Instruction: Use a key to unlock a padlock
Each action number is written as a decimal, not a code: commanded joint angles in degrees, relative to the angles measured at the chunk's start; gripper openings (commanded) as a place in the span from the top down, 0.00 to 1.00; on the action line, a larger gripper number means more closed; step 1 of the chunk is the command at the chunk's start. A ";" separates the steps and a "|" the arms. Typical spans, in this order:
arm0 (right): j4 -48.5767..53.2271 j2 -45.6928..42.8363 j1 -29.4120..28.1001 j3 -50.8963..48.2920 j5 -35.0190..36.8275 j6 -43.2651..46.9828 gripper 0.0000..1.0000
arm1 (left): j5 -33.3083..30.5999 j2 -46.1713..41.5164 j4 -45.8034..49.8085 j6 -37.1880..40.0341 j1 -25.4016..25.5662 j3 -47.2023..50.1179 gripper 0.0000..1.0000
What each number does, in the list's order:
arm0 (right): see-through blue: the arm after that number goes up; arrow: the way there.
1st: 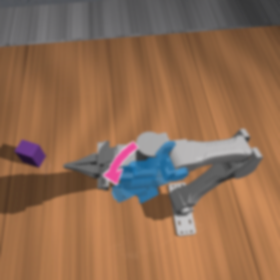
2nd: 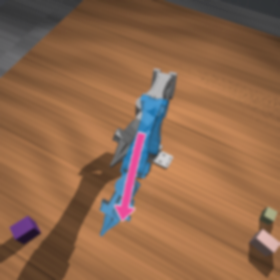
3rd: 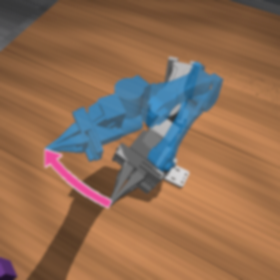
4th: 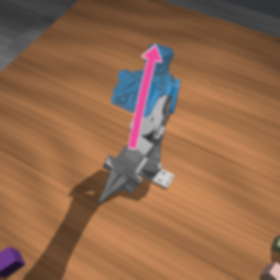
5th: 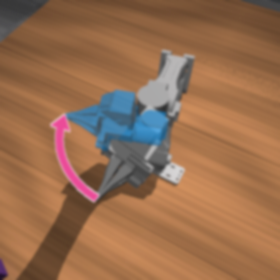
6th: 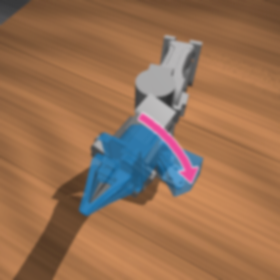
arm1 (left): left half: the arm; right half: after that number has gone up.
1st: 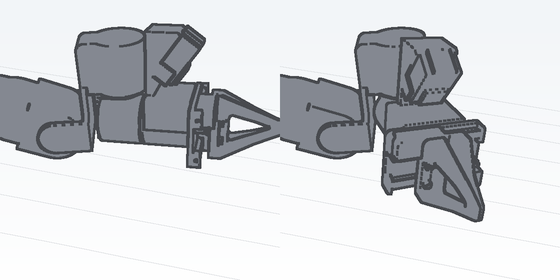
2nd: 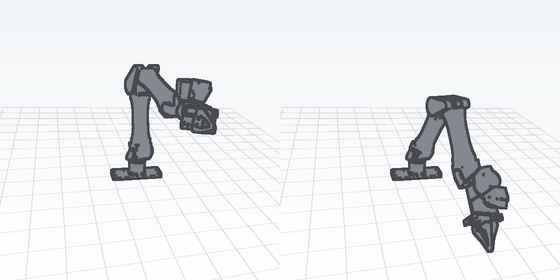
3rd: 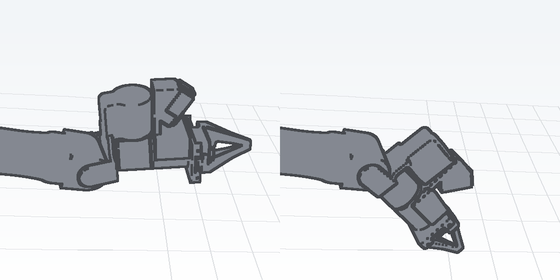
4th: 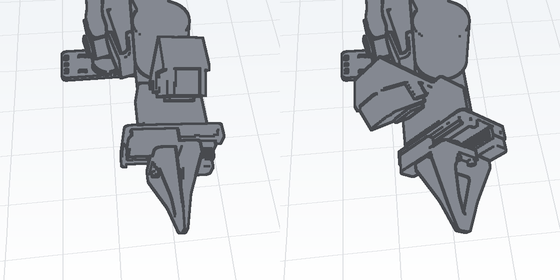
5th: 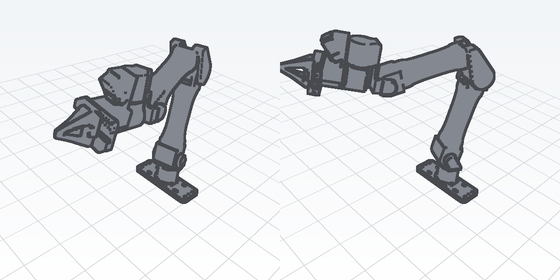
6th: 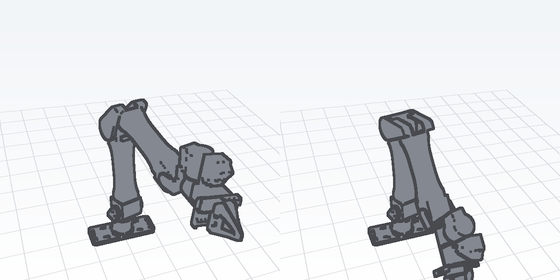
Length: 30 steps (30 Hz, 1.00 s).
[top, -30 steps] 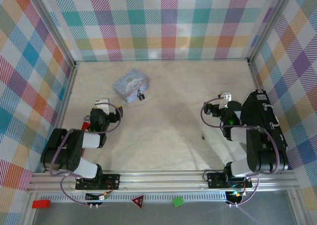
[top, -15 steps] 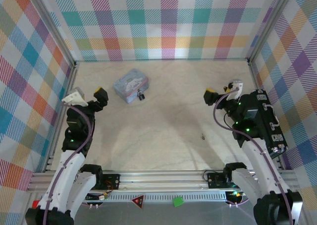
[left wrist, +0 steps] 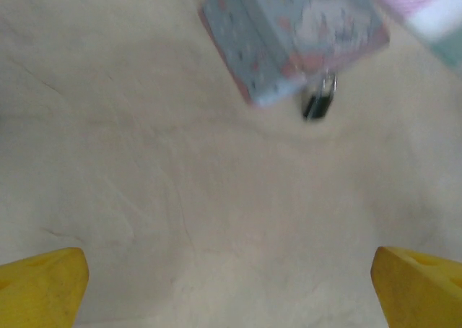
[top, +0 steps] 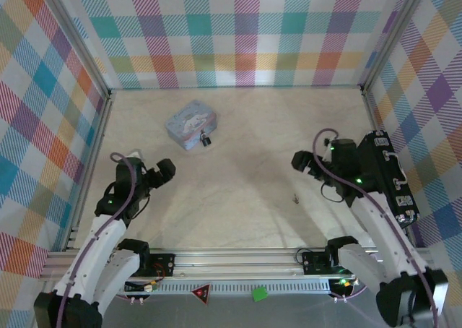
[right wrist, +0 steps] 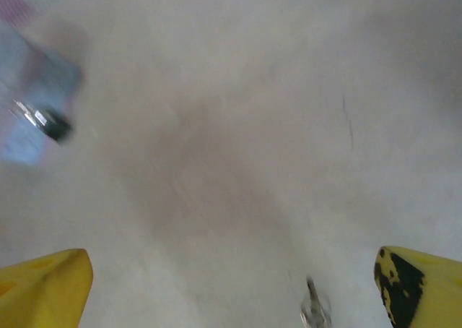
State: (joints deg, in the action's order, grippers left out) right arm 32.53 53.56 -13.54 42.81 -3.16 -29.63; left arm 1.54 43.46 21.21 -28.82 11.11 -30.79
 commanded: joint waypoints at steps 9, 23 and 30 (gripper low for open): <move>3.05 11.57 -9.99 -4.62 5.00 -8.59 0.22 | -3.69 1.98 -12.73 6.94 15.50 6.35 0.00; 3.59 26.33 -15.14 -2.50 11.29 -9.90 0.55 | -4.05 2.00 -12.16 6.21 15.52 6.33 0.00; 4.32 29.09 -16.97 -1.43 13.26 -10.28 0.65 | -4.10 3.16 -12.49 6.21 15.51 6.09 0.00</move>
State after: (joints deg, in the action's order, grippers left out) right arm 36.32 81.65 -29.91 40.21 8.97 -39.07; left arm -2.20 46.35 10.28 -23.09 26.24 -24.62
